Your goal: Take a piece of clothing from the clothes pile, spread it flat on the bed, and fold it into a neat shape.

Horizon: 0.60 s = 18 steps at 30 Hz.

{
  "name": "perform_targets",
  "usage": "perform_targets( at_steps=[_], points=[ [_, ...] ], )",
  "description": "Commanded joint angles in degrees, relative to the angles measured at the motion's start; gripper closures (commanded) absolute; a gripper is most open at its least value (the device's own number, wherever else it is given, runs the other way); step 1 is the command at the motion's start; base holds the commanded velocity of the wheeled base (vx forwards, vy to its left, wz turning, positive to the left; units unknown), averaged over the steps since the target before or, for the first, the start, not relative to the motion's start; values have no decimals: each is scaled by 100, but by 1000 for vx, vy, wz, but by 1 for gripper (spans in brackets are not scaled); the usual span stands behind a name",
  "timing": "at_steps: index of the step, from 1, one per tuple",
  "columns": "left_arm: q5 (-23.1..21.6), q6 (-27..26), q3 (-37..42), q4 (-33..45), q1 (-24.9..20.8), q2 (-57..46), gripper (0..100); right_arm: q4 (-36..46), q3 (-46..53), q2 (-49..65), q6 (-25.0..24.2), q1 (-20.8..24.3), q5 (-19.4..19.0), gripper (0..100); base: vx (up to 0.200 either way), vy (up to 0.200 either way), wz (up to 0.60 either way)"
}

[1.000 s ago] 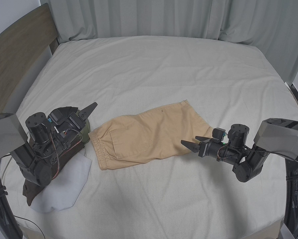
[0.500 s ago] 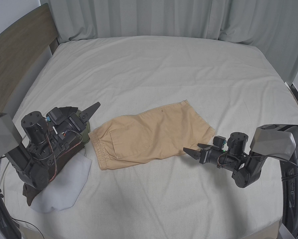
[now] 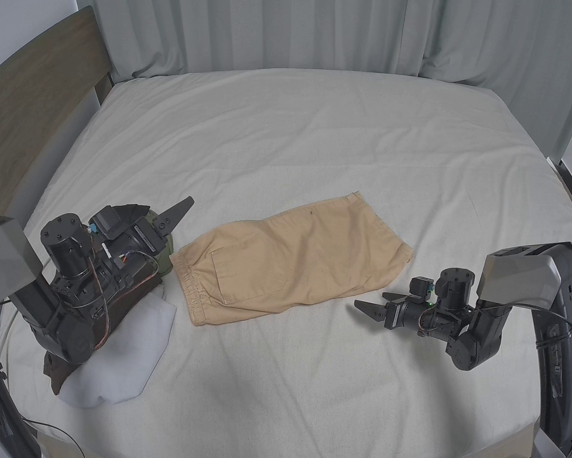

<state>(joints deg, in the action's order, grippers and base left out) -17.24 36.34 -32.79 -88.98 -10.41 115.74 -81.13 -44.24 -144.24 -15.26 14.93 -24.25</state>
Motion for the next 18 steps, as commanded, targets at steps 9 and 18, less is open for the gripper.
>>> perform_targets(
  at_steps=[9, 18],
  points=[
    [-60, -558, 142, -23, 4, 45, 0, 53, -779, -333, -1198, 317, 245, 0, 0, 0, 0],
    [-192, -1112, 256, -23, -22, 63, 0, 115, -1368, -605, -1471, 423, 254, 0, 0, 0, 0]
  ],
)
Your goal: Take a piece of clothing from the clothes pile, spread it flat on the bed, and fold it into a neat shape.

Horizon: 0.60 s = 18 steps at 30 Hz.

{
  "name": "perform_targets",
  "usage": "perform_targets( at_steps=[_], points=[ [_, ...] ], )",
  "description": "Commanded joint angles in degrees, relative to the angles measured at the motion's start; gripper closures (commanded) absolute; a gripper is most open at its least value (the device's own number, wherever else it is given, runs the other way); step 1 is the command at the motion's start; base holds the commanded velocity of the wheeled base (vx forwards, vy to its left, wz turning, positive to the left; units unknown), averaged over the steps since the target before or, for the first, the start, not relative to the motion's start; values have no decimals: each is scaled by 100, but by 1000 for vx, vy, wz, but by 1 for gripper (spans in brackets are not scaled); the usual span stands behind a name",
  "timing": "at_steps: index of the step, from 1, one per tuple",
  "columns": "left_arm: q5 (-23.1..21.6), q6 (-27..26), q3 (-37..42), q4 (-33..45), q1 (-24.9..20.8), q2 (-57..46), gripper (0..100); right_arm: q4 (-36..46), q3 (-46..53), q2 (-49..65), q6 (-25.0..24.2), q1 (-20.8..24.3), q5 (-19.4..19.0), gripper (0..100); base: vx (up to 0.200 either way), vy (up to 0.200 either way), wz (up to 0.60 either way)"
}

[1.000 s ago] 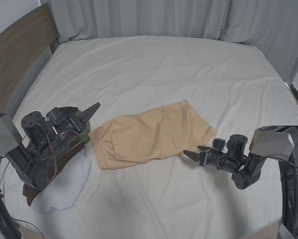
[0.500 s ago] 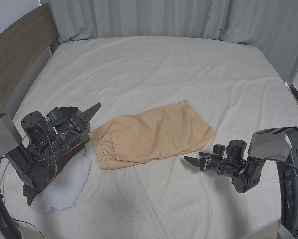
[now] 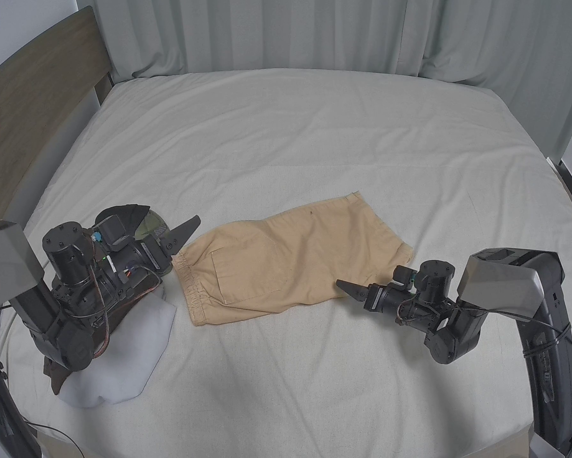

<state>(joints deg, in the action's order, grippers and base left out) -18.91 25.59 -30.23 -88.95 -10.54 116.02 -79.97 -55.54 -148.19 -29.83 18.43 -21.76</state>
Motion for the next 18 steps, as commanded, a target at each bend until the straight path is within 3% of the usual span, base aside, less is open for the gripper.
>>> perform_targets(
  at_steps=[1, 7, 11, 18],
  points=[
    [-78, -36, -27, -25, -9, 26, 0, 17, -299, -246, -32, 108, 5, 0, 0, 0, 0],
    [-509, -362, 272, -25, -62, 9, 0, 17, -590, -404, -357, 301, 207, 0, 0, 0, 0],
    [-553, -722, 272, -25, -97, 70, 0, 104, -651, -413, -374, 336, 207, 0, 0, 0, 0],
    [-553, -889, 211, -34, -62, 149, 0, 175, -713, -413, -392, 345, 207, 0, 0, 0, 0]
  ],
)
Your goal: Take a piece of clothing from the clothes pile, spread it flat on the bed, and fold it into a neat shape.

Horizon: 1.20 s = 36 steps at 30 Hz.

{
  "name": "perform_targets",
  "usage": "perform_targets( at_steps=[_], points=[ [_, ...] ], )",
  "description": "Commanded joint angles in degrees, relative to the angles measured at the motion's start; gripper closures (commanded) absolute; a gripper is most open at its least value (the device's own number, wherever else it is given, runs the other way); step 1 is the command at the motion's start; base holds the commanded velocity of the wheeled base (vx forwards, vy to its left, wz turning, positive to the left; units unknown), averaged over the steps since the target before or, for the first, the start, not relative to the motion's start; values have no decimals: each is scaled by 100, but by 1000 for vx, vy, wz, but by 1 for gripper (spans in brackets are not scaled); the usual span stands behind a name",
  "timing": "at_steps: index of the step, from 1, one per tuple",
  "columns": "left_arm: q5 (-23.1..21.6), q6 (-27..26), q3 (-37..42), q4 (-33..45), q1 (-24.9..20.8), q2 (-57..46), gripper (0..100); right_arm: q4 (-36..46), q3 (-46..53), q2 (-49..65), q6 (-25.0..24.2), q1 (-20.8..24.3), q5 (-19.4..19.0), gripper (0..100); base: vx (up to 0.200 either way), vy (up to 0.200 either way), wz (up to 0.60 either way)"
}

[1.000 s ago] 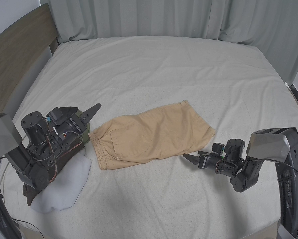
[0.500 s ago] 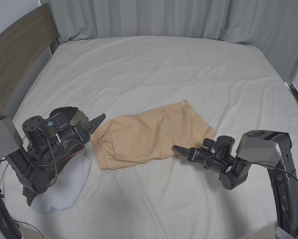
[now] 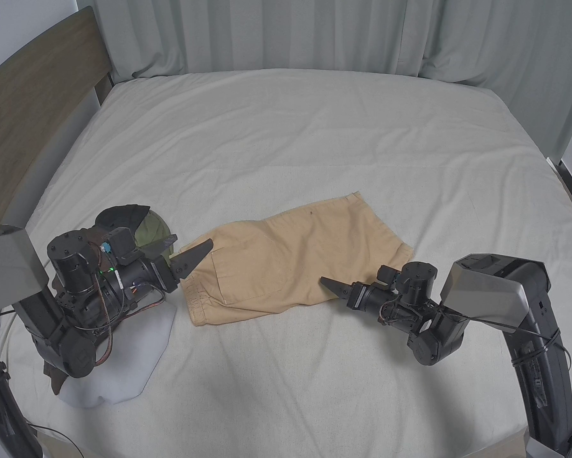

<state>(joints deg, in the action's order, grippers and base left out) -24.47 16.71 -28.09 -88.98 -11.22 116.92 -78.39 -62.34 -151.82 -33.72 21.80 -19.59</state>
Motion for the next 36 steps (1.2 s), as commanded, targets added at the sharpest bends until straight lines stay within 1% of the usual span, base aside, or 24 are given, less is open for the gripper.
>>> perform_targets(
  at_steps=[1, 5, 6, 14, 17, 24, 31, 33, 36],
  points=[
    [-5, -1, -13, -32, 5, 59, 0, 16, -41, -49, -29, 9, -10, 0, 0, 0, 0],
    [-5, -10, -30, -32, 5, 59, 0, 7, -76, -49, -152, 9, 25, 0, 0, 0, 0],
    [-5, -19, -39, -32, 5, 59, 0, 7, -85, -49, -170, 9, 113, 100, 0, 0, 0],
    [-14, 16, -30, -23, 14, 50, 0, -10, -94, -49, -205, 9, 148, 100, 0, 0, 0],
    [-93, 16, -21, -23, 14, 50, 0, -54, -94, -49, -205, 9, 148, 100, 0, 0, 0],
    [-129, 139, -39, -23, 23, -3, 0, -72, -24, -32, -205, 9, 148, 100, 0, 0, 0],
    [-102, 148, -74, -14, 32, 59, 0, -177, 390, 258, -205, 9, 157, 100, 0, 0, 0],
    [-58, 104, -118, -14, 49, 138, 0, -203, 530, 346, -205, 9, 166, 100, 0, 0, 0],
    [144, 122, -127, -14, 49, 270, 0, -353, 741, 408, -196, 18, 166, 100, 0, 0, 0]
  ],
)
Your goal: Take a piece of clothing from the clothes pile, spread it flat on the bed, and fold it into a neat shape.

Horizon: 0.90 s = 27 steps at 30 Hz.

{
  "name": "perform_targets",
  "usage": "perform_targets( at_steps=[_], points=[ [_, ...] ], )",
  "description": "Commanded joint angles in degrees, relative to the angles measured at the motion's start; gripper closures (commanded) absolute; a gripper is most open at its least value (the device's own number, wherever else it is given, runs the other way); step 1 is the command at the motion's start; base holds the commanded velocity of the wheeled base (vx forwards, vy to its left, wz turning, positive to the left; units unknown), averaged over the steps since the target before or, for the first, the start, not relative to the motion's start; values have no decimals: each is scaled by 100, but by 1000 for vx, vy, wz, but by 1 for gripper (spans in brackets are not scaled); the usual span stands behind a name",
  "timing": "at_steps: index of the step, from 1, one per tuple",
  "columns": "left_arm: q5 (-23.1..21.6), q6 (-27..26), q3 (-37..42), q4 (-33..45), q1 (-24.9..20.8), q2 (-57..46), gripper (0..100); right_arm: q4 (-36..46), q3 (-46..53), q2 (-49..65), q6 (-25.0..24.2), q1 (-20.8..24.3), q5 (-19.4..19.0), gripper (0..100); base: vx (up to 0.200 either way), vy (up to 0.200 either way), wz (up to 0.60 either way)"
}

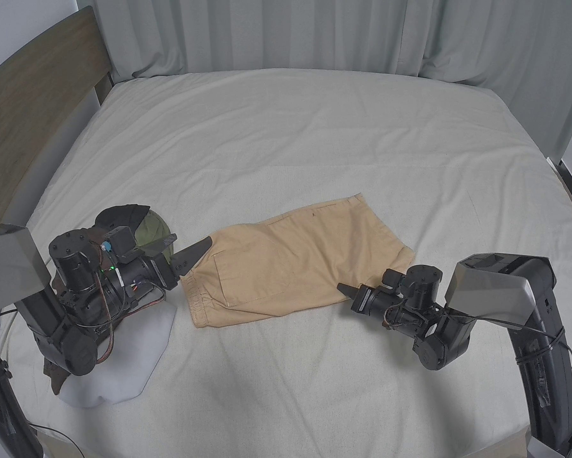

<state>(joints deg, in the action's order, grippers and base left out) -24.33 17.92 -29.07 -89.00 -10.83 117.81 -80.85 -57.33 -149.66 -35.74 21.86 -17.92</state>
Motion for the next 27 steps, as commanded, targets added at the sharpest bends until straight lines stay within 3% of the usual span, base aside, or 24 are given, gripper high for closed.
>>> perform_targets(
  at_steps=[1, 12, 18, 27],
  points=[
    [148, 1, -28, -12, 10, 190, 0, -124, 249, 192, 6, 11, -1, 100, 0, 0, 0],
    [210, 212, -125, -12, 19, 199, 0, -379, 1084, 500, 67, 99, 34, 100, 0, 0, 0],
    [183, 194, -90, -21, 28, 207, 0, -379, 1638, 675, 340, 91, 131, 100, 0, 0, 0],
    [-107, 186, 139, -47, 28, 40, 0, -388, 2235, 895, 349, 126, 280, 100, 0, 0, 0]
  ],
)
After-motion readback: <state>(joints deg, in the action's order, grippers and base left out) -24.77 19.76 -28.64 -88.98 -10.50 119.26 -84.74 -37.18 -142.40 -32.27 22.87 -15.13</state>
